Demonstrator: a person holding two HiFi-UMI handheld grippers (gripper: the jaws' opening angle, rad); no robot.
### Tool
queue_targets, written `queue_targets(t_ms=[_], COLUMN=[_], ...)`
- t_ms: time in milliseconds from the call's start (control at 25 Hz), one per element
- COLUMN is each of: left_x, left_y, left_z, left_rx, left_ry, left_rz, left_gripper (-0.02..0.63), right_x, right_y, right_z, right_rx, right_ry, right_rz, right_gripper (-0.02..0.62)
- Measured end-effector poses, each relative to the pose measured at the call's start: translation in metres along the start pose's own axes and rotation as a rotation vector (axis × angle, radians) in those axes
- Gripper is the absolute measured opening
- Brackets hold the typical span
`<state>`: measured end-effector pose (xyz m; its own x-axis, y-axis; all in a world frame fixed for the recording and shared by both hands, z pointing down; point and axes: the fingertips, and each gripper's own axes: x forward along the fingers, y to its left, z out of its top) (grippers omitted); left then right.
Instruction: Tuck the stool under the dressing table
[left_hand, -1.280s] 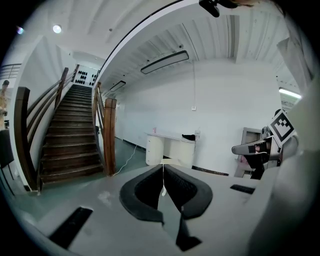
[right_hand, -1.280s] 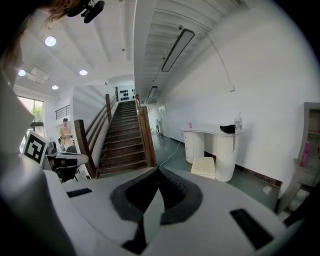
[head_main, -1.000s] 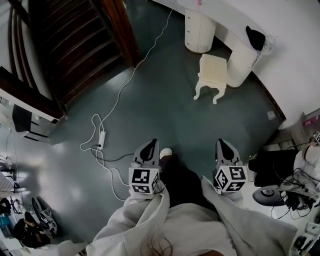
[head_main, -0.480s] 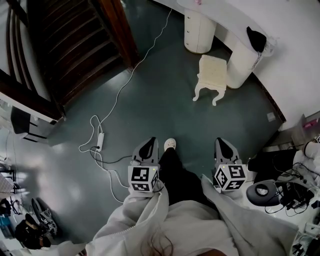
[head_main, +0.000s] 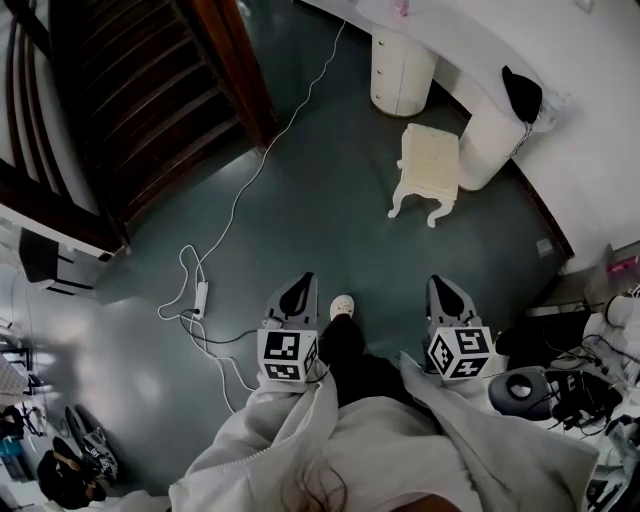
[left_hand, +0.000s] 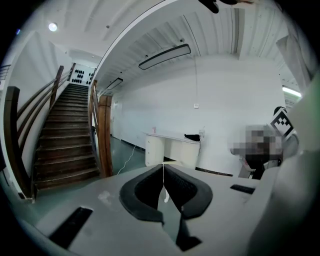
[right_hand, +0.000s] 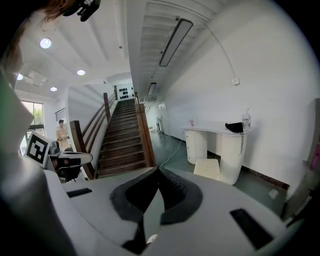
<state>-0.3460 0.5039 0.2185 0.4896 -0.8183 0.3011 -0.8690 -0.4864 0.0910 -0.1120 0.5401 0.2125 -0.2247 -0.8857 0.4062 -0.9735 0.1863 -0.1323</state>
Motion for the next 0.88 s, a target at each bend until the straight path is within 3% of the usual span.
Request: queue_targets(t_ms=[880], left_x=[0.132], left_y=[0.068], left_z=[0.049], left_rx=[0.026], left_ry=[0.018], left_rz=[-0.066], left_gripper=[0.014], right_x=[0.124], right_y=[-0.036], right_z=[0.065], right_rx=[0.043], right_ry=[-0.002], right_rz=[-0.078], right_gripper=[0.052])
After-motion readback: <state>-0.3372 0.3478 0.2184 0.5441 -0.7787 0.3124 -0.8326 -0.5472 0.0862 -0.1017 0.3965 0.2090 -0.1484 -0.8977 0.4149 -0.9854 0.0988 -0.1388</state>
